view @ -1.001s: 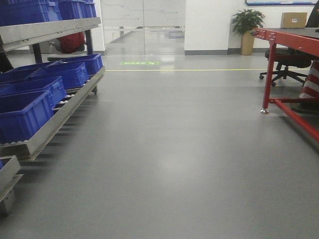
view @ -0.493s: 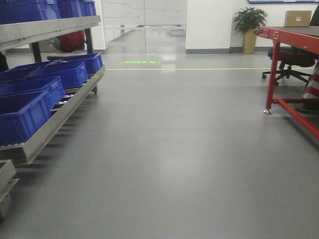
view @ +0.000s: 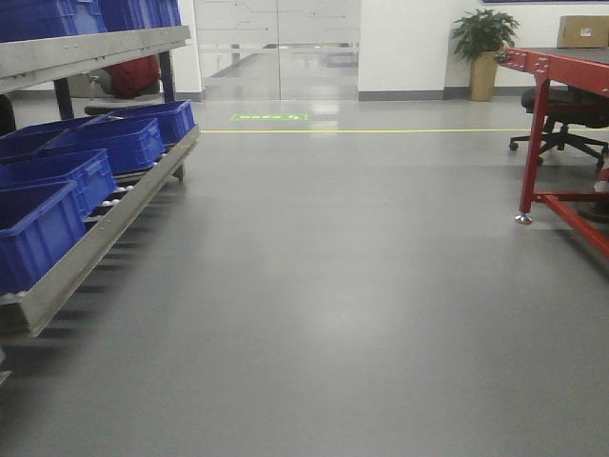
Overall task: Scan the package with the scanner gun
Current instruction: 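Drive the base forward along the aisle past the blue bins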
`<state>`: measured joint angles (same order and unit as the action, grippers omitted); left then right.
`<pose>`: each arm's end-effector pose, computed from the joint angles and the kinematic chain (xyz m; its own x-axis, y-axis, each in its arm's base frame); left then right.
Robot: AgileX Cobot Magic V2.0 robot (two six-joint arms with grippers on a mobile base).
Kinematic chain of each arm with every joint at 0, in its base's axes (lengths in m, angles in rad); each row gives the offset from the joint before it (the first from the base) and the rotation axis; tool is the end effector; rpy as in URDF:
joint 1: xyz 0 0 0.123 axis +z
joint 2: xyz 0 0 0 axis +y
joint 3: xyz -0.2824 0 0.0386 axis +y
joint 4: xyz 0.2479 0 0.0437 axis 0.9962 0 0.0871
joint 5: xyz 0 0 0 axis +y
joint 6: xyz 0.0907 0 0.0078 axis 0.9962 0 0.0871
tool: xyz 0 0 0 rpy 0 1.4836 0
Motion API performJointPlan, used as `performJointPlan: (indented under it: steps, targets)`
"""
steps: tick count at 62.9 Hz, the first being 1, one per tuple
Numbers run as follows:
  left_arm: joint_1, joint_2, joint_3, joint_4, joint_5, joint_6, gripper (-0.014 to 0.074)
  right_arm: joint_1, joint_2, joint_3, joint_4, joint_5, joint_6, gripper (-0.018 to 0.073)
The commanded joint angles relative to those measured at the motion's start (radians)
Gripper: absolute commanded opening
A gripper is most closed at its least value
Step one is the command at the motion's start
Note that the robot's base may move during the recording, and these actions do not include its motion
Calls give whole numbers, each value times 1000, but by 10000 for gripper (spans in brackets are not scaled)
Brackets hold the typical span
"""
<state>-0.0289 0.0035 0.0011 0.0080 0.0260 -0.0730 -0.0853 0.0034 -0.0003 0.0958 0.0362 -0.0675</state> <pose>0.0567 -0.0016 0.2102 0.0546 -0.0666 -0.9963 0.0323 0.9974 -0.0649 0.0565 -0.0045 0.2097 0.0502 0.0240 -0.9985 0.0804 0.9964 0.0280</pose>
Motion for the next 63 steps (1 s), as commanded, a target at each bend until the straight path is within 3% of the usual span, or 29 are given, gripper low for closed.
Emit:
performJointPlan:
  steps: [1,63]
  targets:
    - [-3,-3,-1,-1,-13,1,-111,-4,-3,0,4,-22,-2,-162]
    - [-5,-3,-1,-1,-13,1,-111,-1,-3,0,4,-22,-2,-162]
